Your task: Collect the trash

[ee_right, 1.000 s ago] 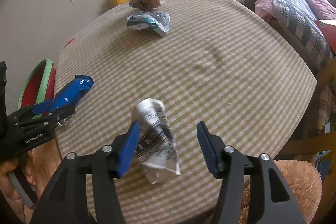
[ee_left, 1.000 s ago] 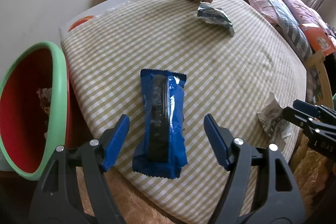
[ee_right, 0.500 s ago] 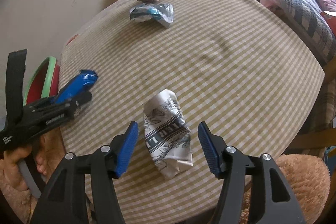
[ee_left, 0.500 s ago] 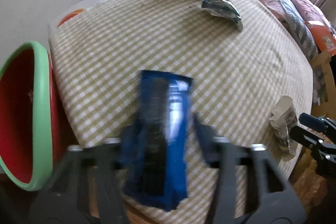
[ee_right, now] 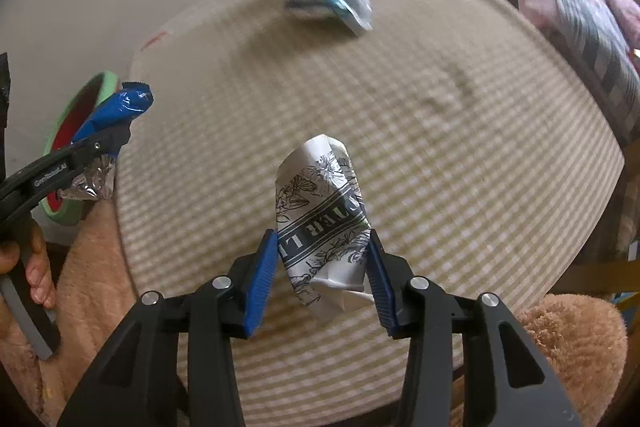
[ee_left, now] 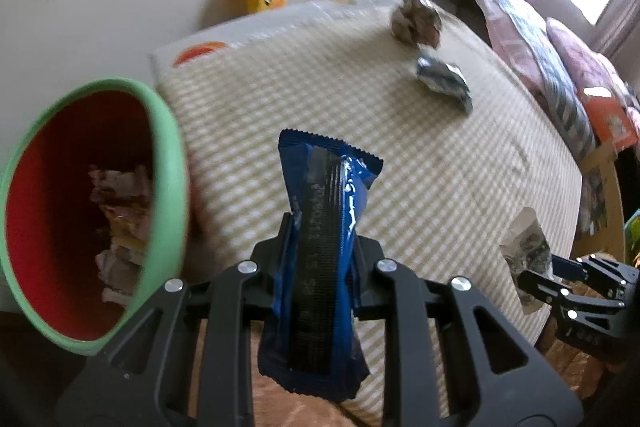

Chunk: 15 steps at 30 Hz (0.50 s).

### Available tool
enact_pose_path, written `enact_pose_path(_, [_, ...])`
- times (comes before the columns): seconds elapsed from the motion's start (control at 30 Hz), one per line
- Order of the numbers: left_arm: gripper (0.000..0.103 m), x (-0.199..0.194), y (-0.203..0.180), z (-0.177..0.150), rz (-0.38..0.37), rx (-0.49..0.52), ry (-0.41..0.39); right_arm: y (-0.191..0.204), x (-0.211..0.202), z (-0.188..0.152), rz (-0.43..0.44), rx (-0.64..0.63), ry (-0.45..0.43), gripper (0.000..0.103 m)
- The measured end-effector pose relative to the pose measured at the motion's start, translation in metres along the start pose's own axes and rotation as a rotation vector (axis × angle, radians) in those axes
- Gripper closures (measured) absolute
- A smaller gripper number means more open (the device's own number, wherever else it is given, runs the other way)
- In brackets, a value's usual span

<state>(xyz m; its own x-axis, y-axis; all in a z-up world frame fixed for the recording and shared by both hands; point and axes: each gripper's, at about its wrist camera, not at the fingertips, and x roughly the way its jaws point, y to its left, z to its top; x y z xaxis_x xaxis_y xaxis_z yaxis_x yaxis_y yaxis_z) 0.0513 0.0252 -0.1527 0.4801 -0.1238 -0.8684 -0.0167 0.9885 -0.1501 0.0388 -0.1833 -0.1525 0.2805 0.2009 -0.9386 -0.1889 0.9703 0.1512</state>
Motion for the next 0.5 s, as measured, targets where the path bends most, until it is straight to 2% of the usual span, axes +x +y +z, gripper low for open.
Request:
enact_pose_path(0.27, [0.081, -0.037, 0.044, -0.004, 0.050, -0.047, -0.084, 0.079, -0.031, 0.013, -0.011, -0.180, -0.095, 0.061])
enact_pose_path(0.5, [0.080, -0.052, 0.086, -0.017, 0.096, -0.103, -0.102, 0.126, -0.041, 0.018, -0.003, -0.289, -0.142, 0.061])
